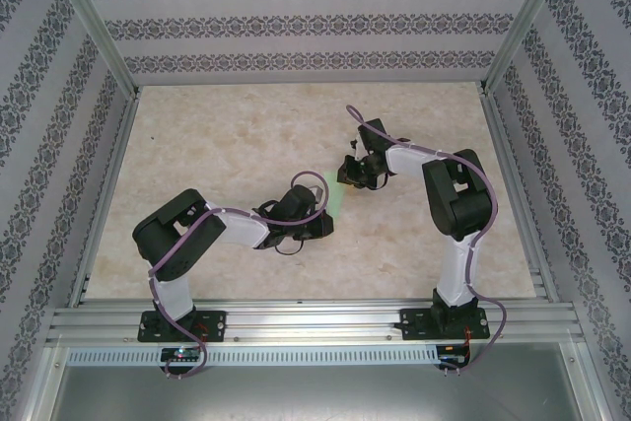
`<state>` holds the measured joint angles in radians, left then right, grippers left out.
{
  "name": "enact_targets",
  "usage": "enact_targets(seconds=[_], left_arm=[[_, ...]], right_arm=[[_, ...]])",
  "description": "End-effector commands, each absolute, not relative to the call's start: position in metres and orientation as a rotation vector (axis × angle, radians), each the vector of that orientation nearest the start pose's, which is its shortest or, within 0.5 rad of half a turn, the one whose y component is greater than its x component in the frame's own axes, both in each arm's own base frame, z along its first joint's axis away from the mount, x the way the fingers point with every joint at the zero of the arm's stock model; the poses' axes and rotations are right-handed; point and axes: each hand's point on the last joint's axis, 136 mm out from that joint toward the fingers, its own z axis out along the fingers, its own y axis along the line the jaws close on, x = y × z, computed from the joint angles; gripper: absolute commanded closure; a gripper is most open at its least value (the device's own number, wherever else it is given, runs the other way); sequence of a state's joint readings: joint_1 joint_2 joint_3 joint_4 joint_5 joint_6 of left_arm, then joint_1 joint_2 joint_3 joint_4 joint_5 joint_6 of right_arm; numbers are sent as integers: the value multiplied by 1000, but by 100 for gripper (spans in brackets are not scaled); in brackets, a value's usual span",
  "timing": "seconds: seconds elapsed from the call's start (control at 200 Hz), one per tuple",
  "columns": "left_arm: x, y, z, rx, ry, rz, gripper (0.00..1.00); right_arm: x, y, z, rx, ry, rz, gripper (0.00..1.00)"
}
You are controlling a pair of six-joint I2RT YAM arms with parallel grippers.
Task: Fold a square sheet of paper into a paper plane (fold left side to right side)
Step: Fold the wing for the fifth time at the center of the table.
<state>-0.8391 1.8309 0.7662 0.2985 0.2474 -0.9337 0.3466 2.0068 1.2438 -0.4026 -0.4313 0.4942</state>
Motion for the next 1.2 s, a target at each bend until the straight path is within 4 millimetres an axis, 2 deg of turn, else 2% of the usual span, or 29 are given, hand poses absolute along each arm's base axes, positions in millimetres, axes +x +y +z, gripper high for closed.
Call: enact_targets(seconds=[0.0,0.235,0.495,0.625,0.804,0.984,1.104,1.194], left_arm=[[195,-302,-64,-31,2964,-776,89],[201,-309,-43,3,2926,-813,89],[231,-319,53,60,2715,-985,86],[248,-321,83,73,2654,-1047,86],[285,-324,94,53,2606,-1085,86],[323,-330,94,27,2577,-1113,87],[338,-339,88,39,2585,-1114,87],[341,-346,76,28,2610,-1135,86]], right_arm=[[392,215,4,65,2841,752,84],[373,220,-2,70,2868,755,84],[366,221,-1,60,2881,740,84],[364,222,-1,57,2882,741,84],[360,224,-2,50,2886,749,84],[355,227,-3,43,2893,757,84],[354,228,-4,42,2896,757,84],[353,230,-5,43,2897,764,84]])
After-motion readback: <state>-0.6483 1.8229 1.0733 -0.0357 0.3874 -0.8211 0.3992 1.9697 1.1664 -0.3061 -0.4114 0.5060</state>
